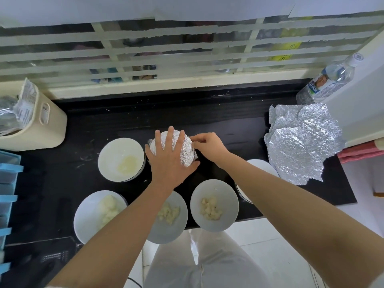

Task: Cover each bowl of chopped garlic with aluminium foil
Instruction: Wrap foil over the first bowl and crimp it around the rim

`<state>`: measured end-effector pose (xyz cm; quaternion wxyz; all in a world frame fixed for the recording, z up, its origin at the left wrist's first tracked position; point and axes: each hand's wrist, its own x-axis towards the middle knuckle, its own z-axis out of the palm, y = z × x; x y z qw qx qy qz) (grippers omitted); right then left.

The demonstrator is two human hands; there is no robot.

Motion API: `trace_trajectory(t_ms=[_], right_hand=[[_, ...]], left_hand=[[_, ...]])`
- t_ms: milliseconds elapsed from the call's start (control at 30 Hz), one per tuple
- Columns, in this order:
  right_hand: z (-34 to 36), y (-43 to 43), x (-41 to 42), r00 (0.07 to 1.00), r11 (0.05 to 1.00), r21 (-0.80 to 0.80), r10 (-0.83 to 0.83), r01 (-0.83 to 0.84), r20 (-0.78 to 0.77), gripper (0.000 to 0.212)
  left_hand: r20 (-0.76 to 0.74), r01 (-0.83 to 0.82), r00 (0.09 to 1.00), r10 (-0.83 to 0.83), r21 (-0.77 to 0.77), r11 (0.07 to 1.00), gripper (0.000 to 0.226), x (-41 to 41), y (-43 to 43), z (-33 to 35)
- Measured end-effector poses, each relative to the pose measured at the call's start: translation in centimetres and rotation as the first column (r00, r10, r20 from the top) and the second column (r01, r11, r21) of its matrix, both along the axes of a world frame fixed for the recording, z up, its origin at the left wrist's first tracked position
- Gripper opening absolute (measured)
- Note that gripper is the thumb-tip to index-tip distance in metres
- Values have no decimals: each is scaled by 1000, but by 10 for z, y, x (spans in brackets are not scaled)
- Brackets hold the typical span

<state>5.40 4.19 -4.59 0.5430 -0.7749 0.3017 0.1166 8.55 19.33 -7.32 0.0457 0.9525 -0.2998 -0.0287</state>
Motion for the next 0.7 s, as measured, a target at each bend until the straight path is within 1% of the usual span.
trace_trajectory(t_ms=[167,233,367,433,500,700], right_hand=[[-4,-3,-20,998,996,89,-15,9,66,34],[-7,-3,-28,997,995,101,-20,12,80,35],[-11,3,-33,993,999,22,-35,33,116,22],[-11,5,-31,992,998,-47,-35,41,122,19],[-12,4,-29,993,996,-84,-31,41,116,16],[-11,-1,-24,998,998,-15,-53,54,35,11]], left_hand=[[20,0,1000,-1,29,1000,94,-1,2,-4],[14,-3,1000,2,33,999,94,-1,2,-4],[3,-2,1000,2,32,1000,93,-1,2,-4],[-1,-2,1000,2,26,1000,93,-1,2,-3],[-2,-2,1000,2,19,1000,93,-2,2,-3],[-17,0,1000,1,20,1000,94,-2,2,-3]])
